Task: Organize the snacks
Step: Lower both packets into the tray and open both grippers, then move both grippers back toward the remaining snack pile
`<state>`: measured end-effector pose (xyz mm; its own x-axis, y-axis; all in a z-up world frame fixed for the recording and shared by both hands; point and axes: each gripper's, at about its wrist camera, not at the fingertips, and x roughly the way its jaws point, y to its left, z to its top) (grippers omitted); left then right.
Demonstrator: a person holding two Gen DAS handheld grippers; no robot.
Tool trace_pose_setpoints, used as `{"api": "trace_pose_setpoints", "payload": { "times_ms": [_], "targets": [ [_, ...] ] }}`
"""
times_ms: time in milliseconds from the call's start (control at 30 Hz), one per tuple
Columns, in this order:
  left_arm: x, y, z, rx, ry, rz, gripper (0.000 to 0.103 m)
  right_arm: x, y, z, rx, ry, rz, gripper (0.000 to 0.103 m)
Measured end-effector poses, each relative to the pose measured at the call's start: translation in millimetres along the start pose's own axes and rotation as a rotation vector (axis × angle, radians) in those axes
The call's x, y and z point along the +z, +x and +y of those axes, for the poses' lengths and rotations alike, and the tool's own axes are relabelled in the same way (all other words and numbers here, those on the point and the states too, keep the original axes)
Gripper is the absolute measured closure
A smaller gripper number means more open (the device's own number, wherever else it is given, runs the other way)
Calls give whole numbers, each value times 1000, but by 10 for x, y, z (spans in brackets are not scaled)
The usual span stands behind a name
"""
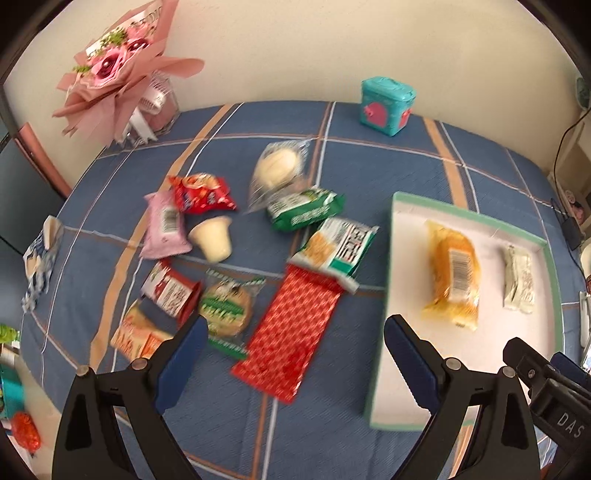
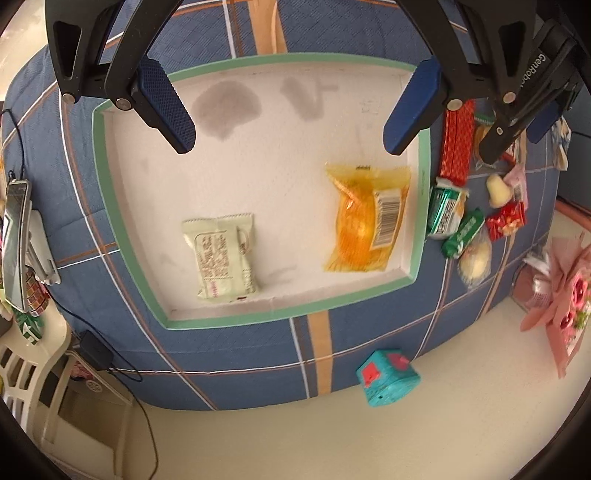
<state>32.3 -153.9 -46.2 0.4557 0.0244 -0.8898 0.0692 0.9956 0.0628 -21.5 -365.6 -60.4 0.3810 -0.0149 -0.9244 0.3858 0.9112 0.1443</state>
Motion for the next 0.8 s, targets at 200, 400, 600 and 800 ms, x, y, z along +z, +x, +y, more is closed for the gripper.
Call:
{"api": "trace_pose_setpoints", "payload": {
  "times_ms": [200,400,600,800],
  "targets": [
    [-79,-88,127,-5,-5,4,7,-152,-18,154,-9,-46,1,0],
    [-84,-92,193,-20,-12,23,7,-271,5,256,9,-67,21,0],
    [-72,-32,280,-14,-20,60,7,-278,52,329,12,-78,36,0],
    [4,-37,539,1,-80,64,7,-287,83,477,66,-93,44,0]
  ]
}}
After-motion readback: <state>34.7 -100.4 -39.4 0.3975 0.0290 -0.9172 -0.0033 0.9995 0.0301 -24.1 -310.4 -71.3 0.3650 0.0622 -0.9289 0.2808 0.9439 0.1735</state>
